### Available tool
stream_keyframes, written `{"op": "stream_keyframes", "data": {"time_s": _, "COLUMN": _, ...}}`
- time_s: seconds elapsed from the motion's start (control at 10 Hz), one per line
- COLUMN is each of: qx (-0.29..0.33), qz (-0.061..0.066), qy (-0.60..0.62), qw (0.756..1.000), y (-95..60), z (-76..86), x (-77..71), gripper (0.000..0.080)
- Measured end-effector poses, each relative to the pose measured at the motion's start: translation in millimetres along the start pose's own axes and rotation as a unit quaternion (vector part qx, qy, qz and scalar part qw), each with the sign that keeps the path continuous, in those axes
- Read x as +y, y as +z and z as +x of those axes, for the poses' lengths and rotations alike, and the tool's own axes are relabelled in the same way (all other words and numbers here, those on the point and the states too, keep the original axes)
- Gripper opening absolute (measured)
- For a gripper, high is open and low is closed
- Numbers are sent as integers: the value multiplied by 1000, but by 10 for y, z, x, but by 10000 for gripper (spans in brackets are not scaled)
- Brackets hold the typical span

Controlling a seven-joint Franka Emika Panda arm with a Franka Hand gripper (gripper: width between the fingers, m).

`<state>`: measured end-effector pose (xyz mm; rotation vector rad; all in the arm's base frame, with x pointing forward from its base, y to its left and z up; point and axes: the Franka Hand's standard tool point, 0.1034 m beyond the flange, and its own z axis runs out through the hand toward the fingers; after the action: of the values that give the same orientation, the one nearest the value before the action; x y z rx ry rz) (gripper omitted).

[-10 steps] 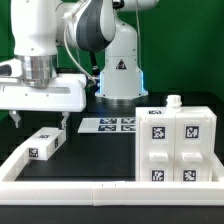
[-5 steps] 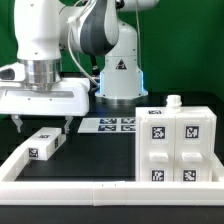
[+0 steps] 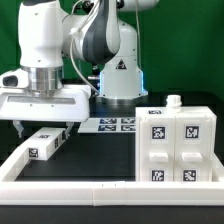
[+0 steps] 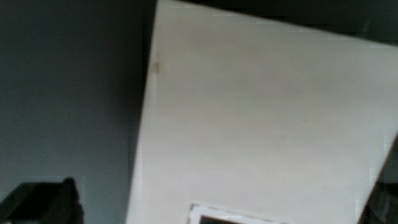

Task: Assemble cabinet

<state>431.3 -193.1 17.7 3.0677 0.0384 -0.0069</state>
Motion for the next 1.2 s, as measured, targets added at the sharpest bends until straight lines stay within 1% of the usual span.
{"op": "stream_keyframes", "data": {"time_s": 0.1, "qx": -1, "qz": 0, "qy": 0, "qw": 1000, "y": 1, "z": -3, "x": -2, "gripper": 557}}
{"op": "stream_keyframes", "data": {"time_s": 0.5, "qx": -1, "qz": 1, "qy": -6, "qw": 1000, "y": -2, "z": -9, "x": -5, "gripper": 560}}
{"op": "stream_keyframes", "data": {"time_s": 0.6, "qx": 0, "qz": 1, "qy": -9, "qw": 1000, "y": -31, "z": -7, "x": -62, "gripper": 560}}
{"op": "stream_keyframes", "data": {"time_s": 0.7, "qx": 4, "qz": 5, "qy": -3, "qw": 1000, "y": -153, "z": 28, "x": -192, "gripper": 560}}
{"op": "stream_keyframes", "data": {"time_s": 0.9, "qx": 12, "qz": 18, "qy": 5, "qw": 1000, "y": -496, "z": 140, "x": -492, "gripper": 560}}
{"op": "stream_keyframes", "data": {"time_s": 1.1, "qx": 11, "qz": 32, "qy": 37, "qw": 999, "y": -793, "z": 321, "x": -843, "gripper": 560}}
{"op": "stream_keyframes", "data": {"time_s": 1.2, "qx": 9, "qz": 39, "qy": 51, "qw": 998, "y": -959, "z": 448, "x": -1020, "gripper": 560}}
